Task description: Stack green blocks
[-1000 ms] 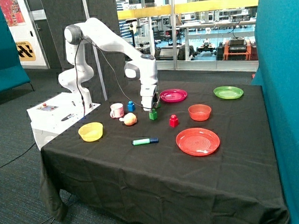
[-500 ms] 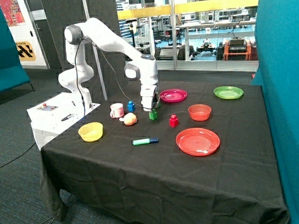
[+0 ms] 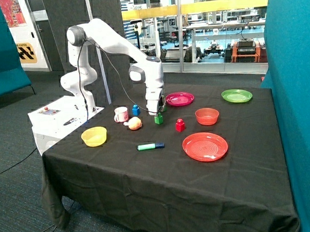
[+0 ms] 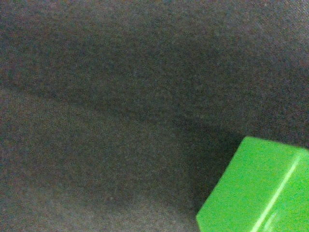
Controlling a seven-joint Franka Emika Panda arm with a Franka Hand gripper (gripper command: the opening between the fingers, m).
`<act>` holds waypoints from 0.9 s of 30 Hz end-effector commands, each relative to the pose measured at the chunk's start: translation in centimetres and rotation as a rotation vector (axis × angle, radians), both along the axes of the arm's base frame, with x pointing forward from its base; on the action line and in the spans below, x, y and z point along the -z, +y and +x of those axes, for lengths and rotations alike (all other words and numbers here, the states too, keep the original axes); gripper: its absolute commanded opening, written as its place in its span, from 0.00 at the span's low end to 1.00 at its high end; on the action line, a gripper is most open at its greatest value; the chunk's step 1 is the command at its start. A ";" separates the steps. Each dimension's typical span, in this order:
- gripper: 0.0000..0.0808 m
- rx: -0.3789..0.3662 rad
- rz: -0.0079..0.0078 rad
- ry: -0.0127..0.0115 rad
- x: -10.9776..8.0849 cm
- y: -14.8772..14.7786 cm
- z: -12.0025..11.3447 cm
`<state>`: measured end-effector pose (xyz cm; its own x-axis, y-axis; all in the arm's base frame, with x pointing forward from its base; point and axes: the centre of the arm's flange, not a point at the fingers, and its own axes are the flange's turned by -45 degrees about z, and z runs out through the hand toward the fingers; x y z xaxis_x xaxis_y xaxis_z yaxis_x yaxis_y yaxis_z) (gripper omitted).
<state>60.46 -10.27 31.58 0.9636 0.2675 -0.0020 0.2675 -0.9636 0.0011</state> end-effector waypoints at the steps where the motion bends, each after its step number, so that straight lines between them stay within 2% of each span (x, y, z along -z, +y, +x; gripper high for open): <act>1: 0.00 -0.006 0.0016 -0.0016 -1.0 0.0 -0.4; 7: 0.00 -0.021 0.0016 -0.0016 -3.1 0.3 -0.6; 15: 0.00 -0.050 0.0016 -0.0016 -4.9 1.0 -1.3; 27: 0.00 -0.082 0.0017 -0.0016 -8.5 3.2 -2.0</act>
